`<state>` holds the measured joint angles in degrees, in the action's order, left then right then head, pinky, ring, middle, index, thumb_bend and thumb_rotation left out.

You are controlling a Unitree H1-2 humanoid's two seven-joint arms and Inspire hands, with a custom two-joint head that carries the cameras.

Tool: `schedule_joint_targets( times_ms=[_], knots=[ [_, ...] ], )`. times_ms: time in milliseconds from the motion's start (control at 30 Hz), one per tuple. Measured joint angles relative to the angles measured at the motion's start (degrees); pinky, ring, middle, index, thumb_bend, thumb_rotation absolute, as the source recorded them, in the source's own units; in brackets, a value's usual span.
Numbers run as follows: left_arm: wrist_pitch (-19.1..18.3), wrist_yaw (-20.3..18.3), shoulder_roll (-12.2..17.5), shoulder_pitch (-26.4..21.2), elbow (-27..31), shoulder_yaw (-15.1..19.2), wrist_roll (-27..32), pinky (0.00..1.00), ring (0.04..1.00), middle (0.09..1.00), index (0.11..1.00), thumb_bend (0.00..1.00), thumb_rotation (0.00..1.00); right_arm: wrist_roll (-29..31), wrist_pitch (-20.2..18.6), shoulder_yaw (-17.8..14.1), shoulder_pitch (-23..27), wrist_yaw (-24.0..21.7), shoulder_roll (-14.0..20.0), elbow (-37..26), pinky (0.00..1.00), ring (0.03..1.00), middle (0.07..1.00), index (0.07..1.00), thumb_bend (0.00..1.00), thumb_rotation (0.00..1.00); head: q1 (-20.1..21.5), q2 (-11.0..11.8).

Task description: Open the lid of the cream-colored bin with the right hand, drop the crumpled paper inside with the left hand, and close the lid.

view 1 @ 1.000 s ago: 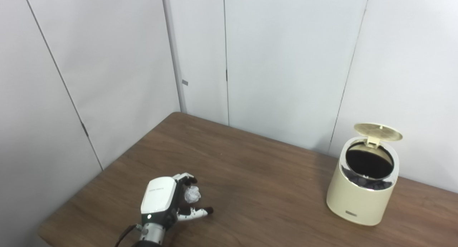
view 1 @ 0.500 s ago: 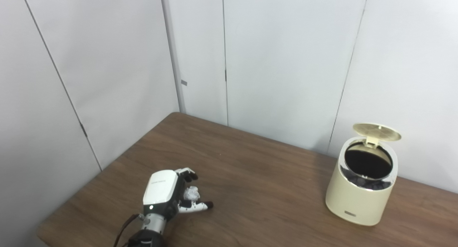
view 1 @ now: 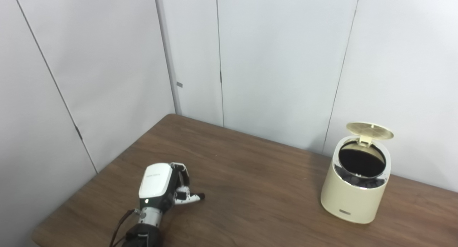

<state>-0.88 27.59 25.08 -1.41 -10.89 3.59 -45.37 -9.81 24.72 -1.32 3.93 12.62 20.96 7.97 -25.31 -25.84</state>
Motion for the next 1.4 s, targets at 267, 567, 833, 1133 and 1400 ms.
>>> schedule_joint_targets(
  times_ms=[267, 567, 833, 1133, 1400],
  knots=[
    [0.11, 2.06, 0.41, -0.11, -0.46, -0.86, -0.08, 0.06, 0.098, 0.139, 0.147, 0.77, 0.00, -0.40, 0.00, -0.58, -0.36, -0.25, -0.37, -0.76, 0.65, 0.814, 0.846, 0.842, 0.98, 0.93, 0.09, -0.26],
    [1.19, 3.77, 0.69, -0.01, -0.10, -1.35, -0.08, 0.06, 0.103, 0.145, 0.154, 0.78, 0.00, -0.61, 0.00, -0.77, -0.42, -0.44, -0.53, -0.73, 0.68, 0.829, 0.855, 0.848, 0.96, 0.92, 0.70, 0.26],
    [1.28, 3.80, 0.27, 0.36, 2.32, -1.74, -0.94, 0.06, 0.100, 0.142, 0.152, 0.77, 0.00, -0.74, 0.00, -0.82, -0.46, -0.48, -0.72, -0.71, 0.68, 0.831, 0.854, 0.847, 0.95, 0.89, 1.23, 0.53],
    [1.85, 1.39, -2.35, 1.52, 7.77, -3.28, -0.99, 0.06, 0.100, 0.147, 0.157, 0.76, 0.00, -1.12, 0.00, -1.20, -0.44, -0.76, -1.19, -0.73, 0.74, 0.857, 0.867, 0.858, 0.94, 0.91, 3.07, 1.14],
    [5.63, 0.69, -2.22, -0.17, 10.65, -3.29, -0.61, 0.08, 0.115, 0.156, 0.163, 0.72, 0.00, -1.69, 0.00, -0.54, -0.27, -0.59, -1.34, -0.81, 0.72, 0.856, 0.870, 0.883, 0.87, 0.89, 5.36, 1.49]
  ],
)
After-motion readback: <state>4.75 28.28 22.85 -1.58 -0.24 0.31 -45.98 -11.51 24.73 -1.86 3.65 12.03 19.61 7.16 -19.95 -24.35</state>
